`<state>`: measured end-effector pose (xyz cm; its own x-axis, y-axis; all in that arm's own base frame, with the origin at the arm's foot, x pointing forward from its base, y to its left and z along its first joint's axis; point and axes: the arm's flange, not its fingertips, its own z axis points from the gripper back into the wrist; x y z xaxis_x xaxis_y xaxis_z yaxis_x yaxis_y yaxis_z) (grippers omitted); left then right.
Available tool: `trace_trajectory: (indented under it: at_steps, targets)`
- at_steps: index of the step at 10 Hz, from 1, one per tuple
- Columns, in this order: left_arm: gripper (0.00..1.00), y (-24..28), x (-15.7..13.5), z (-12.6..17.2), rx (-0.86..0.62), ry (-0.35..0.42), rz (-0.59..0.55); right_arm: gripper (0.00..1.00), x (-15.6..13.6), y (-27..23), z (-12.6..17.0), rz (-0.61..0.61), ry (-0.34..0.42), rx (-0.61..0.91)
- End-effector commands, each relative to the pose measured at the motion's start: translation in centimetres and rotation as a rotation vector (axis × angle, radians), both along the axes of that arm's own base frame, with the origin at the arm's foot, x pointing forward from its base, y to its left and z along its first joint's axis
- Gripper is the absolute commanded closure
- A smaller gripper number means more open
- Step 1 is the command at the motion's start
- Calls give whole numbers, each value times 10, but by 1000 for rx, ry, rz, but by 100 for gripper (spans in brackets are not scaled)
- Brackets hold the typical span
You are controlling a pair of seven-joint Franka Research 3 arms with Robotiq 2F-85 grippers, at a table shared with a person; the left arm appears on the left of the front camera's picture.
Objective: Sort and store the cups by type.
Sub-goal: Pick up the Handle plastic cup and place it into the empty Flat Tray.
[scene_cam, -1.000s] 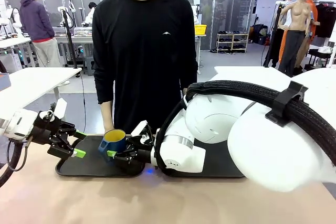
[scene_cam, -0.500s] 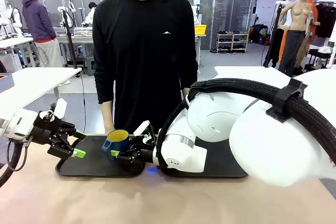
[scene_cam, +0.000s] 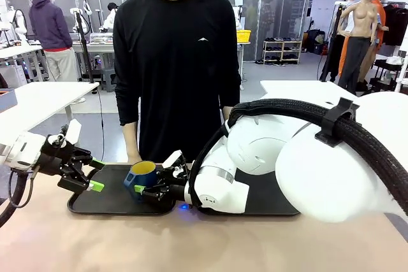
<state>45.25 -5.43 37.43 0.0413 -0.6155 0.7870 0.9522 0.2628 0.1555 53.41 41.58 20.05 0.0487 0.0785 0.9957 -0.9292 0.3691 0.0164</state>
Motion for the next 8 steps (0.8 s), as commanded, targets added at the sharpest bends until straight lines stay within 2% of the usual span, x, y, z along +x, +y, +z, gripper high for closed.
trace_trajectory:
  at_steps: [1, 4, 5, 6, 7, 8]
  targets:
    - [0, -1, 0, -1, -19, -26, 1, 24, -58, 28, -37, -51, -39, -15]
    - [0, -1, 0, -1, -19, -26, 1, 24, -63, 27, -36, -68, -31, -40]
    - [0, -1, 0, -1, -19, -26, 1, 20, -65, 26, -36, -69, -30, -44]
    - [0, -1, 0, -1, -19, -26, 1, 6, -66, 26, -35, -73, -27, -48]
    - [0, -1, 0, -1, -19, -26, 1, 0, -67, 26, -35, -68, -28, -48]
    - [0, -1, 0, -1, -19, -26, 1, 0, -69, 25, -34, -65, -32, -46]
